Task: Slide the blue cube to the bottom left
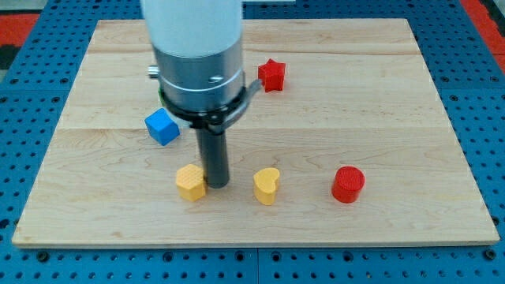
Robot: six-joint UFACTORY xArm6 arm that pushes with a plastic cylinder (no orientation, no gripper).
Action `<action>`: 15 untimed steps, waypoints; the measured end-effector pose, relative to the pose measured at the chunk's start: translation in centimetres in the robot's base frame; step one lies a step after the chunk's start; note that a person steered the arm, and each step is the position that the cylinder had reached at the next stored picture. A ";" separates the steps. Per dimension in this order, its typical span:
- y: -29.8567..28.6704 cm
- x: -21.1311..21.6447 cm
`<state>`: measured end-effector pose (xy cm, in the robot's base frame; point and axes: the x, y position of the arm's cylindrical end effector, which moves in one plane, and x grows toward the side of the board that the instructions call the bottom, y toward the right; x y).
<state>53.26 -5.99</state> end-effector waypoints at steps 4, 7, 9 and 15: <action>-0.8 -9.8; -6.5 -10.6; -8.8 -11.3; -16.1 -10.6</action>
<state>42.61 -22.07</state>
